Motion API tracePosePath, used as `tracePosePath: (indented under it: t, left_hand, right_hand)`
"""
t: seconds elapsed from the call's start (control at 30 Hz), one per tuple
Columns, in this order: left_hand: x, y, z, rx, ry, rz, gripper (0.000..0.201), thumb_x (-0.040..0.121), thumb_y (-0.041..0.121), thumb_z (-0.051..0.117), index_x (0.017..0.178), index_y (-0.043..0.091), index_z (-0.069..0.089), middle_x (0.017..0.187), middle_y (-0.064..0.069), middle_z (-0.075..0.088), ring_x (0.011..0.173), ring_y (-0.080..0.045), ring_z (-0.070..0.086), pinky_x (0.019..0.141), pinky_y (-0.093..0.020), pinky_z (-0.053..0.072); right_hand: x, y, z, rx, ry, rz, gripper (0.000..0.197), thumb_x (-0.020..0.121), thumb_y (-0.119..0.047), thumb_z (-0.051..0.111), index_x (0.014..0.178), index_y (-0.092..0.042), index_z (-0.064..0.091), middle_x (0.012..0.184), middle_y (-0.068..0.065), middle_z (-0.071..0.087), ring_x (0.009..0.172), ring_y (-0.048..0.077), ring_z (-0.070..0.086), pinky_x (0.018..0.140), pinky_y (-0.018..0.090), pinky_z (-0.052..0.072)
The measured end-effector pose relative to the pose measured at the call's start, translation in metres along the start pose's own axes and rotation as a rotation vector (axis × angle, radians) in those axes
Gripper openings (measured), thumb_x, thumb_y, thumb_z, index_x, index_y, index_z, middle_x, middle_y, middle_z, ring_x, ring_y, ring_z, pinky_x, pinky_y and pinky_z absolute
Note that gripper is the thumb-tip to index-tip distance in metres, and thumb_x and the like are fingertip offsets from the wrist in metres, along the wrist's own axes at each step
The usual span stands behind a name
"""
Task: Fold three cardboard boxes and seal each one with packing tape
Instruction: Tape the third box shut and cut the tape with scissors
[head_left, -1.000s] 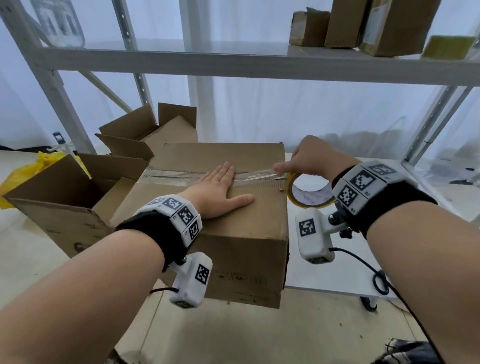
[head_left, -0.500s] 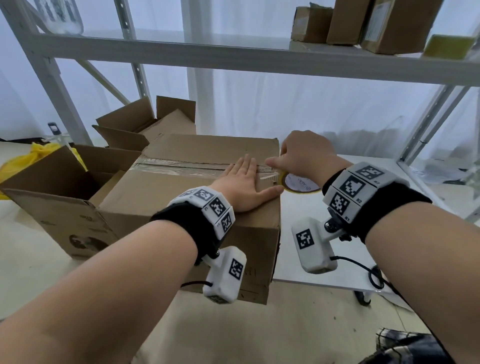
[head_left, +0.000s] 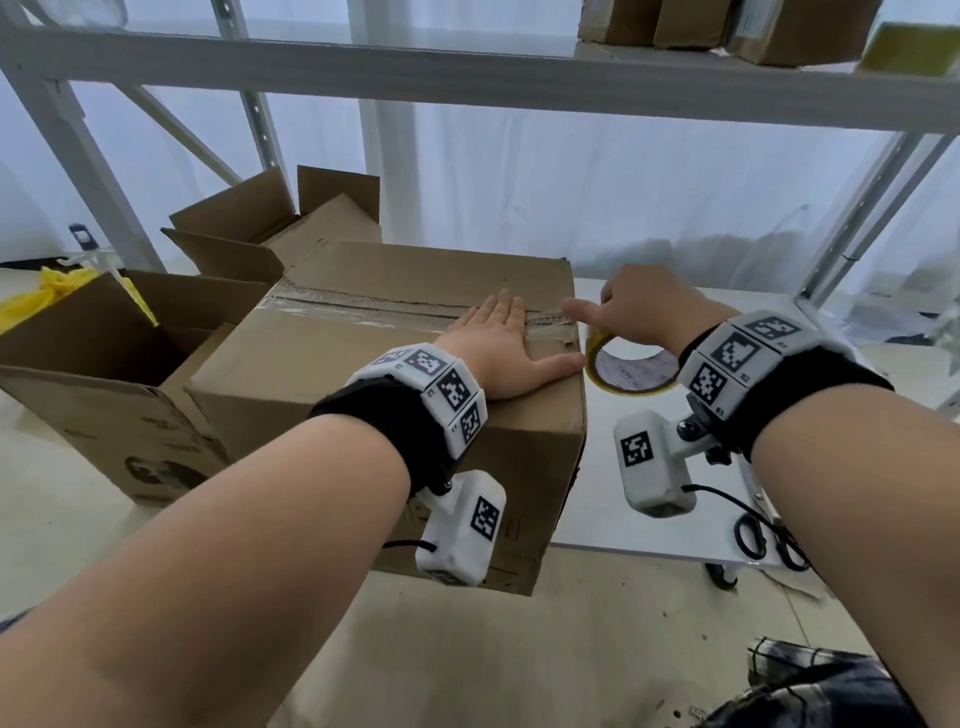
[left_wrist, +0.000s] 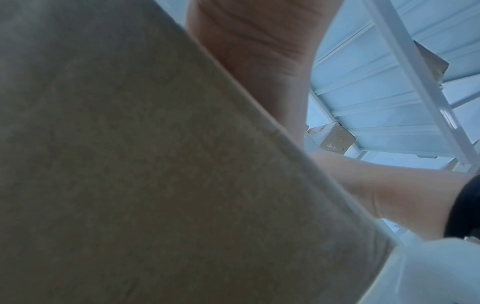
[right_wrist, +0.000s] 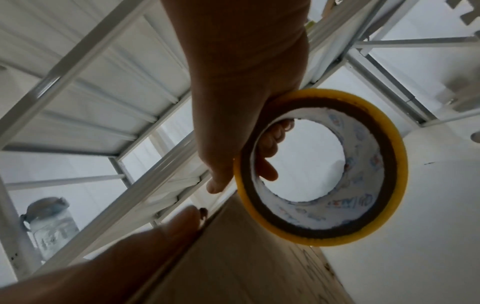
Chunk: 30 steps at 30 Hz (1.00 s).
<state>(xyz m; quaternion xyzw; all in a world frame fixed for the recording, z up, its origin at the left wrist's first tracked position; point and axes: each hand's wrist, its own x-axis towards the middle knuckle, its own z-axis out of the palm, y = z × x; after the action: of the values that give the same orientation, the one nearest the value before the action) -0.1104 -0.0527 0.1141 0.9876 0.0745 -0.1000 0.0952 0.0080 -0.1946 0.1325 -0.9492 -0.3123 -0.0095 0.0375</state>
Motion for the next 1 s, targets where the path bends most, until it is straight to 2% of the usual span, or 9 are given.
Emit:
tracePosePath:
  t: [0.07, 0.13, 0.27, 0.37, 0.47, 0.57, 0.77, 0.93, 1.0]
  left_hand:
    - [0.001, -0.002, -0.001, 0.002, 0.000, 0.000, 0.102, 0.082, 0.081, 0.023, 0.152, 0.012, -0.007, 0.160, -0.005, -0.012, 0.148, -0.017, -0.007, 0.117, -0.033, -0.003]
    - [0.002, -0.003, -0.001, 0.000, 0.003, 0.002, 0.102, 0.082, 0.081, 0.024, 0.152, 0.013, -0.006, 0.160, -0.005, -0.011, 0.148, -0.016, -0.007, 0.117, -0.033, -0.003]
    - [0.003, -0.016, 0.000, 0.001, 0.022, -0.007, 0.095, 0.083, 0.080, 0.021, 0.153, 0.021, -0.003, 0.161, 0.000, -0.009, 0.148, -0.015, -0.007, 0.118, -0.036, -0.004]
    - [-0.003, -0.043, -0.003, -0.015, 0.035, -0.070, 0.084, 0.087, 0.075, 0.019, 0.153, 0.028, -0.003, 0.161, 0.000, -0.010, 0.148, -0.017, -0.008, 0.118, -0.038, -0.004]
    - [-0.015, -0.066, -0.004, -0.024, 0.033, -0.139, 0.081, 0.087, 0.075, 0.018, 0.152, 0.033, -0.005, 0.160, -0.002, -0.012, 0.147, -0.021, -0.009, 0.117, -0.038, -0.004]
    - [-0.021, -0.066, -0.002, -0.022, 0.036, -0.167, 0.083, 0.086, 0.076, 0.018, 0.152, 0.031, -0.006, 0.160, -0.003, -0.013, 0.148, -0.023, -0.008, 0.118, -0.039, -0.003]
    - [-0.011, -0.048, -0.001, -0.024, 0.039, -0.162, 0.087, 0.085, 0.078, 0.019, 0.153, 0.028, -0.005, 0.160, -0.006, -0.012, 0.148, -0.024, -0.008, 0.119, -0.041, -0.003]
    - [-0.011, -0.041, 0.000, -0.020, 0.026, -0.165, 0.087, 0.085, 0.077, 0.018, 0.153, 0.028, -0.006, 0.160, -0.005, -0.013, 0.147, -0.023, -0.009, 0.118, -0.040, -0.004]
    - [-0.011, -0.040, -0.001, -0.016, 0.019, -0.169, 0.087, 0.086, 0.077, 0.018, 0.153, 0.028, -0.006, 0.160, -0.005, -0.013, 0.147, -0.023, -0.009, 0.119, -0.039, -0.004]
  right_hand:
    - [0.008, 0.000, -0.005, 0.032, 0.047, -0.009, 0.062, 0.087, -0.063, 0.050, 0.053, -0.012, 0.049, 0.058, 0.002, 0.049, 0.057, 0.013, 0.045, 0.068, 0.032, 0.038]
    - [0.013, -0.001, -0.005, 0.033, 0.011, 0.002, 0.062, 0.085, -0.064, 0.053, 0.053, -0.011, 0.048, 0.056, 0.001, 0.049, 0.055, 0.013, 0.046, 0.065, 0.031, 0.038]
    - [0.008, 0.000, 0.013, 0.102, -0.059, 0.051, 0.066, 0.088, -0.066, 0.045, 0.052, -0.012, 0.039, 0.053, 0.000, 0.041, 0.050, 0.014, 0.039, 0.056, 0.029, 0.032]
    - [0.005, 0.000, 0.019, 0.158, -0.045, 0.076, 0.065, 0.088, -0.068, 0.044, 0.053, -0.013, 0.036, 0.053, 0.000, 0.039, 0.051, 0.015, 0.038, 0.063, 0.032, 0.035]
    - [0.003, -0.007, 0.017, 0.202, -0.029, 0.107, 0.061, 0.086, -0.066, 0.046, 0.054, -0.014, 0.040, 0.054, 0.000, 0.044, 0.053, 0.016, 0.043, 0.064, 0.033, 0.038]
    - [-0.001, -0.012, 0.009, 0.190, -0.012, 0.117, 0.060, 0.088, -0.062, 0.046, 0.054, -0.013, 0.045, 0.055, 0.000, 0.046, 0.054, 0.016, 0.046, 0.059, 0.031, 0.037]
    - [-0.006, -0.004, -0.027, 0.048, 0.095, 0.093, 0.065, 0.078, -0.071, 0.056, 0.055, -0.011, 0.044, 0.057, 0.002, 0.049, 0.056, 0.018, 0.050, 0.061, 0.032, 0.041]
    - [-0.010, 0.008, 0.004, 0.075, -0.007, 0.183, 0.070, 0.078, -0.078, 0.047, 0.054, -0.013, 0.040, 0.054, 0.001, 0.044, 0.053, 0.019, 0.046, 0.059, 0.034, 0.040]
    - [-0.010, 0.014, 0.013, 0.139, 0.007, 0.191, 0.070, 0.078, -0.079, 0.045, 0.054, -0.013, 0.039, 0.054, 0.002, 0.044, 0.055, 0.020, 0.047, 0.059, 0.034, 0.039]
